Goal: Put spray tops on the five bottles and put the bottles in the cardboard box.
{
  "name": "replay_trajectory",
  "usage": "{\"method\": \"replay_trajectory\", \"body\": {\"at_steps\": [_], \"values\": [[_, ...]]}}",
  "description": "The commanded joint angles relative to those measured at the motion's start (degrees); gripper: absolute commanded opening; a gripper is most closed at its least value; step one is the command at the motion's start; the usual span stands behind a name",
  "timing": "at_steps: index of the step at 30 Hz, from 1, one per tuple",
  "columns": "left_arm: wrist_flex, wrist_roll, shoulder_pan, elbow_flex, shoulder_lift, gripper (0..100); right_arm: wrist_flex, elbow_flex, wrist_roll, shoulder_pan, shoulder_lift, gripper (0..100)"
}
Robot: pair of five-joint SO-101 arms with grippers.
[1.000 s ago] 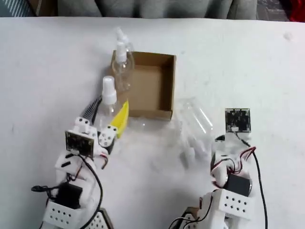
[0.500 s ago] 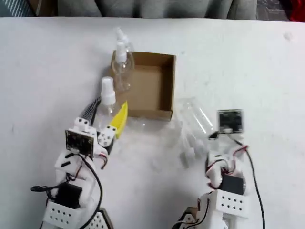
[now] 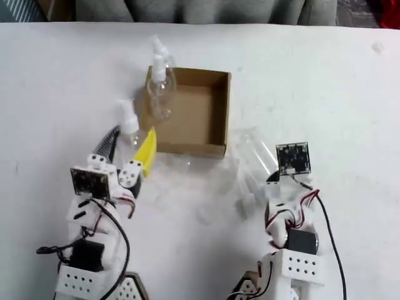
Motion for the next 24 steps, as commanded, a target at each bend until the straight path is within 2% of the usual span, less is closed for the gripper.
{"method": "replay_trajectory", "body": {"at_steps": [1, 14, 19, 24], "values": [[-4.0, 1.2, -1.5, -0.3, -1.0, 2, -1.0, -0.5, 0.2, -0.4, -0.7, 1.8], [-5.8, 1.7, -1.4, -0.2, -1.0, 2, -1.0, -0.5, 0.2, 0.9, -0.7, 1.8], [-8.6, 10.3, -1.7, -0.2, -0.9, 2, -1.0, -0.5, -0.4, -4.5, -0.7, 1.8], [-8.4, 12.0, -2.9, -0.2, -0.9, 2, -1.1, -1.2, -2.6, -6.2, -0.8, 1.6]]}}
